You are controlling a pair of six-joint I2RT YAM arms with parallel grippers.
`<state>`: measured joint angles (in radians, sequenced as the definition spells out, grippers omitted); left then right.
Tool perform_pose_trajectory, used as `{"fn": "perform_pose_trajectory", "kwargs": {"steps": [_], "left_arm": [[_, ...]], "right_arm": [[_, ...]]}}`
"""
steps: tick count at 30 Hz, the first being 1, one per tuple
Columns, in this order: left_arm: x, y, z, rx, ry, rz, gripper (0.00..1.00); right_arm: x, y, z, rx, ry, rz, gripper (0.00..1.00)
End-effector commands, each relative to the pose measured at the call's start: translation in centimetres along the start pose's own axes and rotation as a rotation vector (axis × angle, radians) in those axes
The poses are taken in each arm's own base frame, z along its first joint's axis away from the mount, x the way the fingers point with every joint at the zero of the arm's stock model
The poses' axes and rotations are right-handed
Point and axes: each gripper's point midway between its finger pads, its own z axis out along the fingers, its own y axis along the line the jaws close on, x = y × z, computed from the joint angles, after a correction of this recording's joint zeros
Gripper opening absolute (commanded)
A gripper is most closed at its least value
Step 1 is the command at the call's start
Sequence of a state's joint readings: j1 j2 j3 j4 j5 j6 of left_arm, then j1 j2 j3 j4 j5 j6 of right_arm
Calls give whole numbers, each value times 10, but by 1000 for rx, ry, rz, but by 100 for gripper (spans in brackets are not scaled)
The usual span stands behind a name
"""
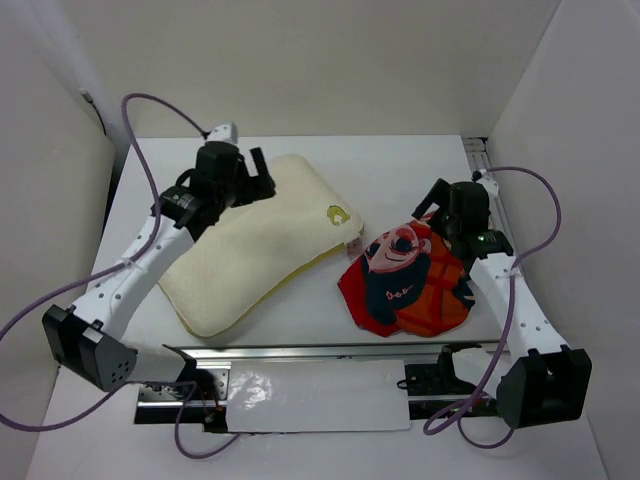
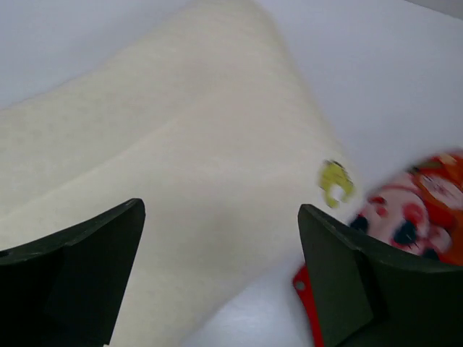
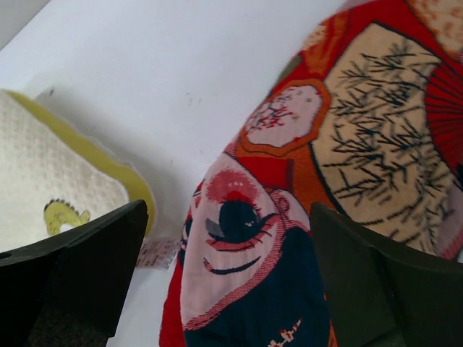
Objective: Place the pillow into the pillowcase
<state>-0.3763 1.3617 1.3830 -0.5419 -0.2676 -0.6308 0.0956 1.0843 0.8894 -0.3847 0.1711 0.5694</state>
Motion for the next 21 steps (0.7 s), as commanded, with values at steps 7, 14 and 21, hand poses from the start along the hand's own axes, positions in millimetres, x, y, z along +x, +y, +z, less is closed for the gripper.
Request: {"fn": "perform_pose_trajectory", "kwargs": {"steps": [7, 14, 21], "left_arm": [[193, -174, -28, 479, 330, 424, 100], [295, -210, -11, 534, 554, 489, 97], [337, -192, 16, 445, 637, 496, 78]], "right_arm": [[-20, -80, -29, 494, -116, 138, 100], [5, -96, -17, 538, -72, 102, 99], [25, -118, -11, 616, -52, 134, 99]]}}
